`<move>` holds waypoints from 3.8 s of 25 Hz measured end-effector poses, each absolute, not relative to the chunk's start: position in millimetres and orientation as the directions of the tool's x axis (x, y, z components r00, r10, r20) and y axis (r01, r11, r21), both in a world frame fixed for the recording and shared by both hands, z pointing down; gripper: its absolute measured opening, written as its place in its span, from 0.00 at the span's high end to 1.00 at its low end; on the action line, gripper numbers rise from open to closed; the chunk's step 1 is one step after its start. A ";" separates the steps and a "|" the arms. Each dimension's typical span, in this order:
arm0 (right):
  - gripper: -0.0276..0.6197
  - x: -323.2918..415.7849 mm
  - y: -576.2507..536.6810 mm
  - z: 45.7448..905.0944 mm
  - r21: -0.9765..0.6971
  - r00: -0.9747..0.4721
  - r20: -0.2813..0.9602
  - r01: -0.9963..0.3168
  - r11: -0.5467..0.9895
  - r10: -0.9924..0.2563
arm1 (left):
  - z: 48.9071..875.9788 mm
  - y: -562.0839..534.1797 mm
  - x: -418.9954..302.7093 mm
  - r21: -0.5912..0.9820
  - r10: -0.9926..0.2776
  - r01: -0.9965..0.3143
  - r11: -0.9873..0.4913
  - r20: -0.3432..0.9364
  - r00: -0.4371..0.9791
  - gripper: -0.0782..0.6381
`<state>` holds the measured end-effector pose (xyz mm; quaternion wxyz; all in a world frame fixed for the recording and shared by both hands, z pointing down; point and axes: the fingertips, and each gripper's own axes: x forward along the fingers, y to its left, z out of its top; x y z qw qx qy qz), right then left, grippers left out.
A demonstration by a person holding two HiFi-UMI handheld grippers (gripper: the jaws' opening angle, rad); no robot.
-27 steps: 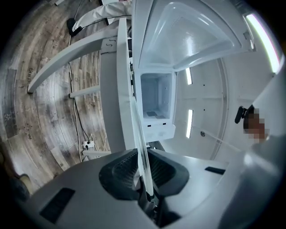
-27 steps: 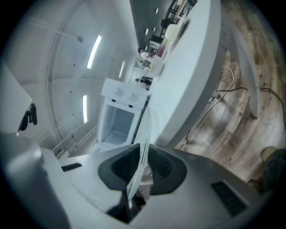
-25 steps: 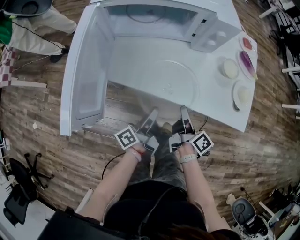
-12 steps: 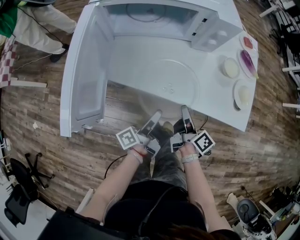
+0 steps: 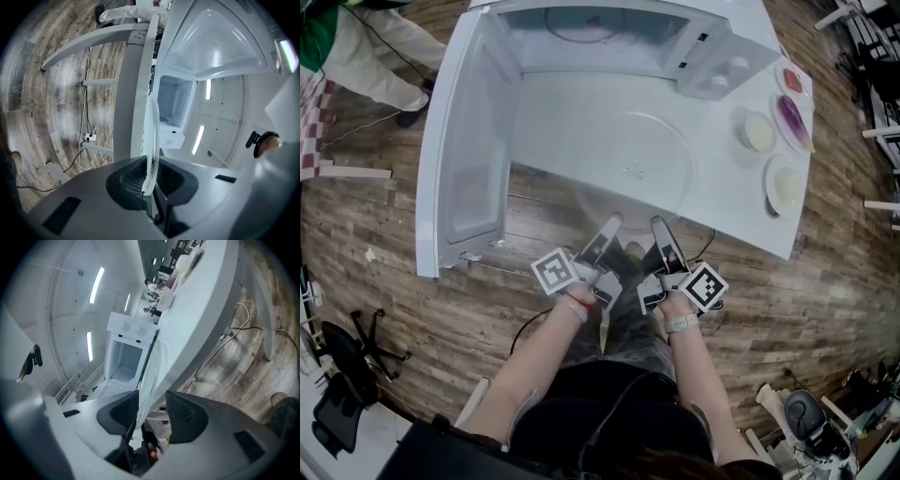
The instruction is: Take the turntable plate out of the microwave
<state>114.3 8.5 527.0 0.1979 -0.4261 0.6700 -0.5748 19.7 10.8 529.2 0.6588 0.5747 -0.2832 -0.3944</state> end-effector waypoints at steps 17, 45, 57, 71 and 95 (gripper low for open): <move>0.86 82.4 12.7 530.8 -0.967 -0.635 0.191 -0.253 -0.032 -0.749 | 533.1 -7.6 21.1 0.981 -0.852 0.188 0.035 -0.069 0.518 0.83; 0.86 77.2 -16.5 534.4 -0.978 -0.595 0.175 -0.199 -0.068 -0.785 | 535.0 -4.9 20.6 0.997 -0.792 0.081 -0.021 -0.066 0.607 0.83; 0.87 89.0 -0.5 538.9 -0.975 -0.580 0.189 -0.206 -0.081 -0.792 | 532.1 -19.1 13.4 0.992 -0.819 0.128 -0.014 -0.084 0.567 0.83; 0.87 92.6 7.4 539.5 -0.962 -0.593 0.203 -0.267 -0.048 -0.779 | 531.5 -22.1 14.2 0.992 -0.825 0.122 -0.024 -0.089 0.559 0.83; 0.92 74.9 8.1 414.8 -0.327 -0.677 0.251 -0.732 0.597 -0.692 | 434.0 -4.6 9.1 0.743 -0.783 -0.547 -0.386 0.049 0.620 0.88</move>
